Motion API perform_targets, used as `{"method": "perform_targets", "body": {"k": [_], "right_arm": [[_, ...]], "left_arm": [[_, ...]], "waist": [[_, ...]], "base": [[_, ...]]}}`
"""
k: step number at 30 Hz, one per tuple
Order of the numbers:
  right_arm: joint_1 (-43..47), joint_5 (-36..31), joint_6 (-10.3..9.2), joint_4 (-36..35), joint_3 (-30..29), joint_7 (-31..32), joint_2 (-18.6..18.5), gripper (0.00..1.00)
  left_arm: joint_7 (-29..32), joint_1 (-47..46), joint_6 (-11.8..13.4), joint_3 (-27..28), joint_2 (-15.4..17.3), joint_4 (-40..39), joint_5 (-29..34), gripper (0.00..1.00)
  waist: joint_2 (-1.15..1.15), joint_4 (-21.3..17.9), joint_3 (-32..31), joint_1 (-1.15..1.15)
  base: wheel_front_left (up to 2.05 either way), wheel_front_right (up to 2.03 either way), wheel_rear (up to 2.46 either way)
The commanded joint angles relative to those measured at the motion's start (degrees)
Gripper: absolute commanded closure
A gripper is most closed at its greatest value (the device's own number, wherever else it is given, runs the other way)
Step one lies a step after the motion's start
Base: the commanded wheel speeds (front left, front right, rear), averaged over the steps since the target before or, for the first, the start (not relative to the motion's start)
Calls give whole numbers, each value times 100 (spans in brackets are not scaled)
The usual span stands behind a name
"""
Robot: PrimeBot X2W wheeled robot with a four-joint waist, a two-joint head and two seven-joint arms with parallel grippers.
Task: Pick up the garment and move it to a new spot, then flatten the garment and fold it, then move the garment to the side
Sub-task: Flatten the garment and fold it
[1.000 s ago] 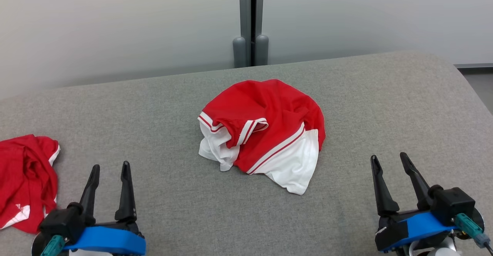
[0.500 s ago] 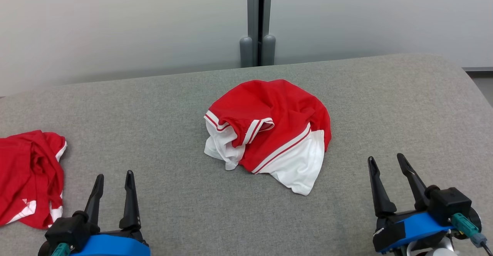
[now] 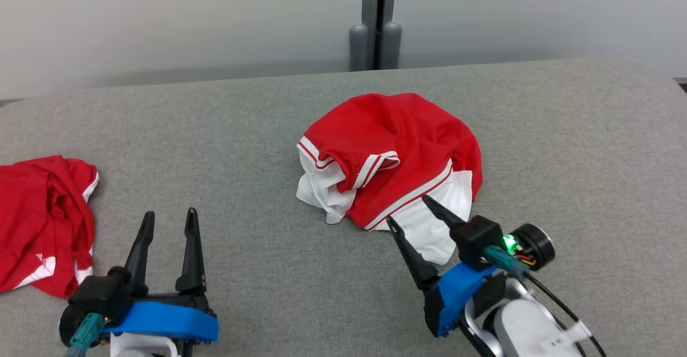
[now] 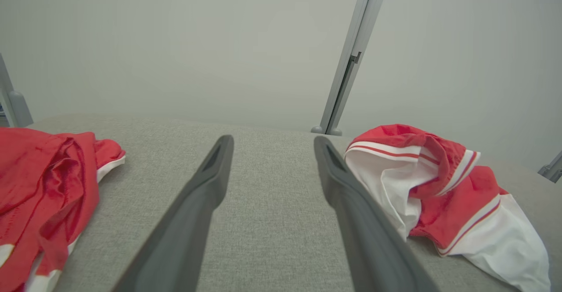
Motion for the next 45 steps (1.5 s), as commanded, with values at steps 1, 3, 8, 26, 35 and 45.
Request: {"method": "perform_targets", "body": {"k": [1,3,8,26,35,45], "right_arm": [[-326,-79,3,267,168,160,-24,0],[-661,-177,3,644,413,315,-24,0],[-1402,-517,3,1655,703,674,-21,0],[-2265,-182,3,2508,522,472,-15,100],[-3328,1210,3,741,1061,409,-18,100],[-5180,2266,2,545,656,-256,-19,100]], "left_arm": [[14,-184,-45,-17,16,-37,42,0],[13,-311,-58,-70,-14,-45,65,0],[2,-605,-143,-202,-96,6,96,0],[-66,-723,-273,-174,-169,336,65,0],[-71,-585,-259,-44,-98,324,39,0],[-77,-553,-279,-50,-106,265,96,0]], "waist": [[0,178,193,0],[0,302,310,0],[0,598,566,0],[0,724,444,0],[0,355,138,0],[0,229,136,0]], "base": [[0,0,0],[0,0,0],[0,0,0],[0,0,0],[0,0,0],[0,0,0]]}}
